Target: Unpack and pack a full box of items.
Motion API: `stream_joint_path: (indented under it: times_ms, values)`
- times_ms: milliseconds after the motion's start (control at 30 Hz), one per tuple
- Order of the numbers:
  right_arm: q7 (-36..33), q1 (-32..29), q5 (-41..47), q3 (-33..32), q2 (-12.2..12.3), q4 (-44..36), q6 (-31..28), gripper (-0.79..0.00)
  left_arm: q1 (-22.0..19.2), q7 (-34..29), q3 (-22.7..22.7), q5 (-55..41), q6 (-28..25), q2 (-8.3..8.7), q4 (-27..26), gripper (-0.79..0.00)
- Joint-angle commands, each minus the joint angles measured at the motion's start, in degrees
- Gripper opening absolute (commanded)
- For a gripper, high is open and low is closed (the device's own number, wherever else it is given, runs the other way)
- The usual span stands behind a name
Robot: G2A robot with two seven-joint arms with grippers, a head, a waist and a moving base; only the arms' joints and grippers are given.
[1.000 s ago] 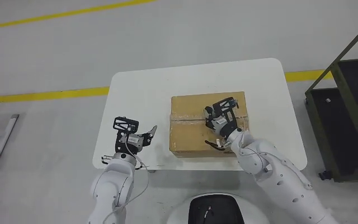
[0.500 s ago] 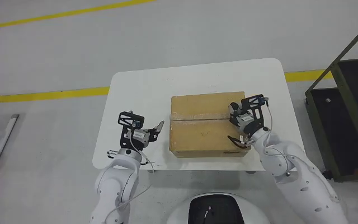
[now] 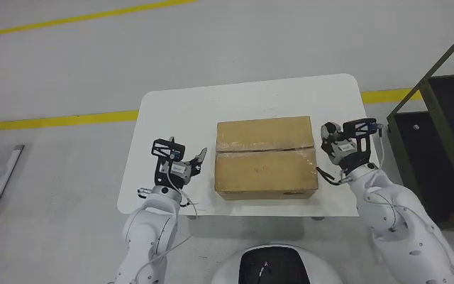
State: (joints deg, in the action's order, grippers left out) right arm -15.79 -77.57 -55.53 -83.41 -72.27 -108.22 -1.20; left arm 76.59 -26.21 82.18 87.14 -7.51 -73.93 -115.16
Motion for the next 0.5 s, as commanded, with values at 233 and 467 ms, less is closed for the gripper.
stream_joint_path:
  times_ms: [233, 467]
  values:
    - [-1.23, 7.06, -2.15, 16.42, -1.55, -1.49, -5.24, -0.785, 5.17, -0.13, 5.98, -0.01, 3.46, 0.4, -1.46, -0.785]
    - [1.63, 16.43, -7.65, 30.36, -4.41, 6.91, -2.11, -0.785, 7.76, 0.66, 9.12, -0.85, 5.49, 0.51, -3.43, -0.763]
